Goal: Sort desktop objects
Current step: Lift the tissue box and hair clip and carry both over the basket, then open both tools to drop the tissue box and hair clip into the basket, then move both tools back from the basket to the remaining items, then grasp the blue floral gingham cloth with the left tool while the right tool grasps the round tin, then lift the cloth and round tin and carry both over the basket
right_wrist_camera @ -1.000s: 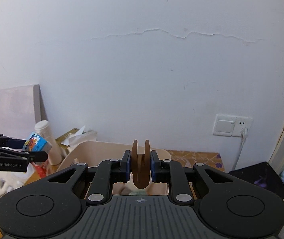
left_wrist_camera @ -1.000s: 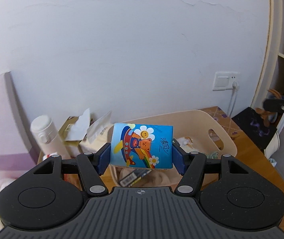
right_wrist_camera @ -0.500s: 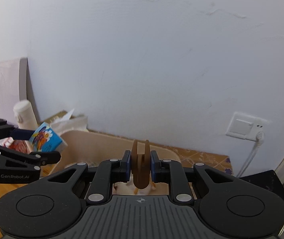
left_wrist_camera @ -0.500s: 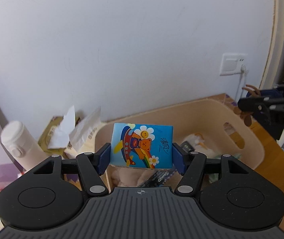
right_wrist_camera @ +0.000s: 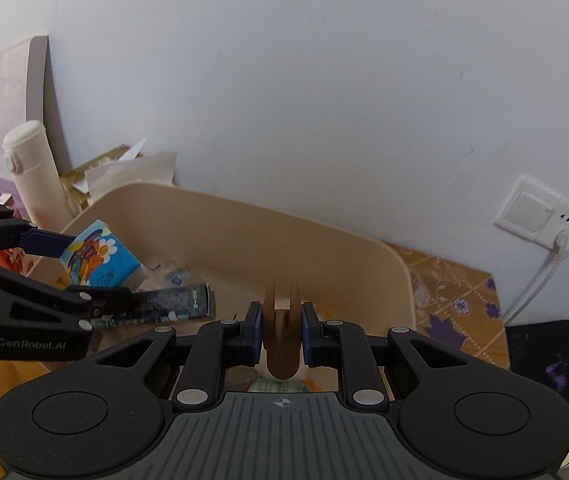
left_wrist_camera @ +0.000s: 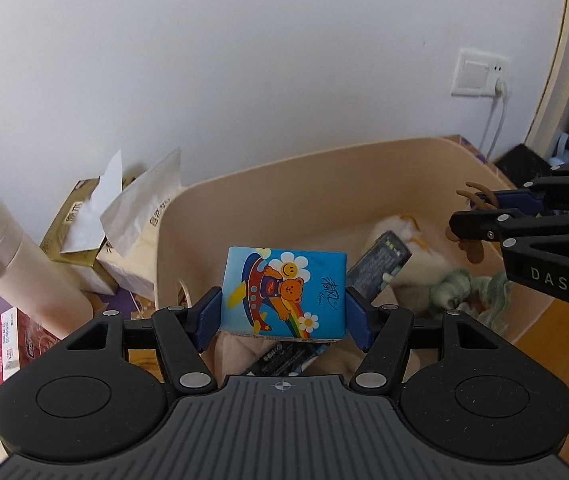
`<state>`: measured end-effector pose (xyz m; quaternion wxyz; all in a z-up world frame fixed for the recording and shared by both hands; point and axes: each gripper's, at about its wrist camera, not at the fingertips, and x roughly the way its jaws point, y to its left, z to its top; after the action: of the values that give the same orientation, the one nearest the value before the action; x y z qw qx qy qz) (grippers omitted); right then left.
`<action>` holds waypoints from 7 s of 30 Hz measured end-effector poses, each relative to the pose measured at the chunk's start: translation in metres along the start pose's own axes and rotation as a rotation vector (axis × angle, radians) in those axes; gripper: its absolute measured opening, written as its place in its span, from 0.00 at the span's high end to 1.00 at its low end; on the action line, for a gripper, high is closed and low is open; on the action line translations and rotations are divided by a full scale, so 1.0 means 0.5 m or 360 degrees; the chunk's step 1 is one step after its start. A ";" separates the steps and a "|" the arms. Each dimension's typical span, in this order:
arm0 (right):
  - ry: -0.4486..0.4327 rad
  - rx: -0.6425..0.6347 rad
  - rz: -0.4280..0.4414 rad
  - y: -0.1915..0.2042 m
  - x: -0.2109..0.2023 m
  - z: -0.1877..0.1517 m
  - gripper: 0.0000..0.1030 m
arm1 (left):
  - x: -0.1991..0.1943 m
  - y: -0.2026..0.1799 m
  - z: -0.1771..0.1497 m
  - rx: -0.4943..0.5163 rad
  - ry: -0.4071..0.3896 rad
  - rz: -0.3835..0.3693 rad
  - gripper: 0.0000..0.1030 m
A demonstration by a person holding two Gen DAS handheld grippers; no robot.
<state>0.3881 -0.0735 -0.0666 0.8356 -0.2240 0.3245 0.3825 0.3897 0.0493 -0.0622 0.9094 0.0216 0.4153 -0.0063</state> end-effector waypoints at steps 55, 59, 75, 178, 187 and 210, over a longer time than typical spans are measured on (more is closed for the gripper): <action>-0.0295 -0.0021 0.0144 0.032 -0.432 -0.178 0.00 | -0.426 -0.186 -0.186 -0.0109 -0.0170 0.0202 0.17; -0.0291 -0.0076 0.0167 0.043 -0.456 -0.210 0.00 | -0.436 -0.207 -0.222 -0.0129 -0.0144 0.0211 0.17; -0.0067 -0.0140 0.0116 0.054 -0.383 -0.353 0.00 | -0.348 -0.183 -0.361 -0.0220 0.0124 0.0169 0.17; 0.0000 0.0038 0.0272 0.094 -0.375 -0.440 0.50 | -0.363 -0.157 -0.458 -0.0107 0.0109 0.0063 0.83; -0.0061 0.0091 0.0213 0.051 -0.385 -0.401 0.50 | -0.399 -0.150 -0.409 -0.0077 -0.0002 0.0108 0.83; -0.0282 0.0143 0.0077 -0.014 -0.346 -0.239 0.50 | -0.393 -0.081 -0.223 -0.0054 -0.0222 0.0161 0.83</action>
<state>0.2633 -0.2374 -0.0246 0.8607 -0.1436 0.2716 0.4059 0.1757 0.0125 0.0122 0.9355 0.0266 0.3495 0.0452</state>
